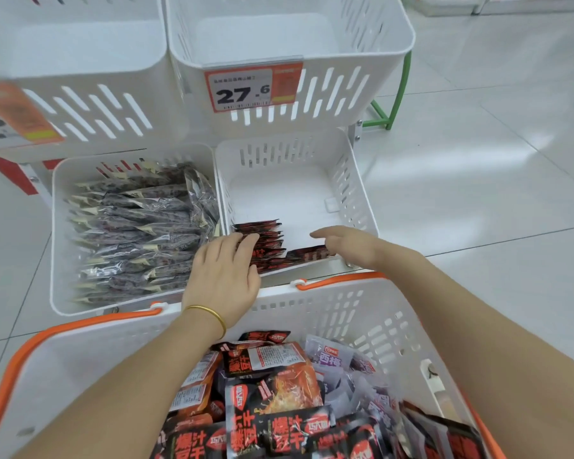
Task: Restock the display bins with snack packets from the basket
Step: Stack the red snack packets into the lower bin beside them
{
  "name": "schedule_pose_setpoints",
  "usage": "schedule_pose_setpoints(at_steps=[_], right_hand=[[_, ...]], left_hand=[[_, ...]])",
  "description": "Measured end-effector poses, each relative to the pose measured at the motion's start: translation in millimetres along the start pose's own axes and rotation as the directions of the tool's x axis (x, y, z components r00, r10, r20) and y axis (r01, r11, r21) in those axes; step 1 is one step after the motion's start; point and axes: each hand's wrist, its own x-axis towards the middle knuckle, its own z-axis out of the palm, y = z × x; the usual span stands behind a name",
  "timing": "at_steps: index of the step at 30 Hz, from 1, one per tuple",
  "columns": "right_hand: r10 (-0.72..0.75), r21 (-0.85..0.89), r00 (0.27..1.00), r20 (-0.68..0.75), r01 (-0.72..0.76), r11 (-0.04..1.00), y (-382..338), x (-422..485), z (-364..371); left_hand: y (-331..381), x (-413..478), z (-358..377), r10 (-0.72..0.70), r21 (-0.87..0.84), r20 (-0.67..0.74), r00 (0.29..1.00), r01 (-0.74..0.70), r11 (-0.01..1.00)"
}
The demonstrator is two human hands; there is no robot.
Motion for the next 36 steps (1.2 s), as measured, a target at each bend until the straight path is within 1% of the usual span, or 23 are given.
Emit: schedule_pose_setpoints(at_steps=[4, 6, 7, 9, 11, 13, 15, 18, 20, 23, 26, 30, 33, 36], right_hand=[[-0.086, 0.162, 0.971, -0.225, 0.124, 0.979, -11, -58, -7], [-0.092, 0.208, 0.948, -0.303, 0.16, 0.965, -16, -100, -2], [-0.076, 0.225, 0.943, -0.323, 0.155, 0.962, -15, -121, 5], [-0.036, 0.198, 0.943, -0.33, 0.107, 0.974, -7, -162, 25], [0.031, 0.132, 0.936, -0.351, 0.017, 0.991, 7, -196, 48], [0.126, 0.075, 0.894, -0.431, -0.104, 0.992, 22, -222, 69], [0.215, 0.028, 0.827, -0.52, -0.235, 0.972, 37, -239, 88], [0.282, -0.063, 0.773, -0.569, -0.383, 0.922, 44, -254, 107], [0.288, -0.043, 0.731, -0.619, -0.397, 0.917, 46, -258, 116], [0.266, -0.012, 0.671, -0.692, -0.379, 0.925, 48, -257, 125], [0.237, -0.101, 0.665, -0.709, -0.428, 0.898, 44, -255, 135], [0.126, -0.185, 0.607, -0.784, -0.423, 0.887, 44, -256, 146], [0.14, -0.253, 0.638, -0.757, -0.484, 0.838, 54, -257, 151], [0.14, -0.282, 0.623, -0.77, -0.529, 0.8, 63, -257, 158]], left_hand=[[1, 0, -5, -0.019, 0.075, 0.035, 0.999, 0.016, 0.997], [5, -1, -13, -0.04, 0.136, 0.063, 0.997, 0.031, 0.99], [7, -1, -17, -0.048, 0.167, 0.082, 0.996, 0.033, 0.985], [17, -9, -24, -0.026, 0.137, 0.044, 0.999, 0.02, 0.99], [35, -23, -31, 0.02, 0.034, 0.007, 1.0, -0.02, 0.999], [55, -43, -38, 0.088, -0.078, -0.006, 0.996, -0.088, 0.993], [73, -64, -45, 0.163, -0.148, 0.015, 0.987, -0.159, 0.976], [91, -89, -55, 0.243, -0.221, 0.042, 0.969, -0.228, 0.948], [99, -101, -62, 0.264, -0.25, 0.034, 0.964, -0.247, 0.936], [104, -112, -72, 0.278, -0.29, 0.03, 0.96, -0.258, 0.922], [104, -117, -80, 0.28, -0.314, 0.038, 0.959, -0.254, 0.915], [107, -125, -83, 0.277, -0.33, 0.05, 0.96, -0.246, 0.912], [110, -131, -85, 0.284, -0.331, 0.069, 0.956, -0.247, 0.911], [116, -134, -85, 0.293, -0.342, 0.068, 0.954, -0.253, 0.905]])
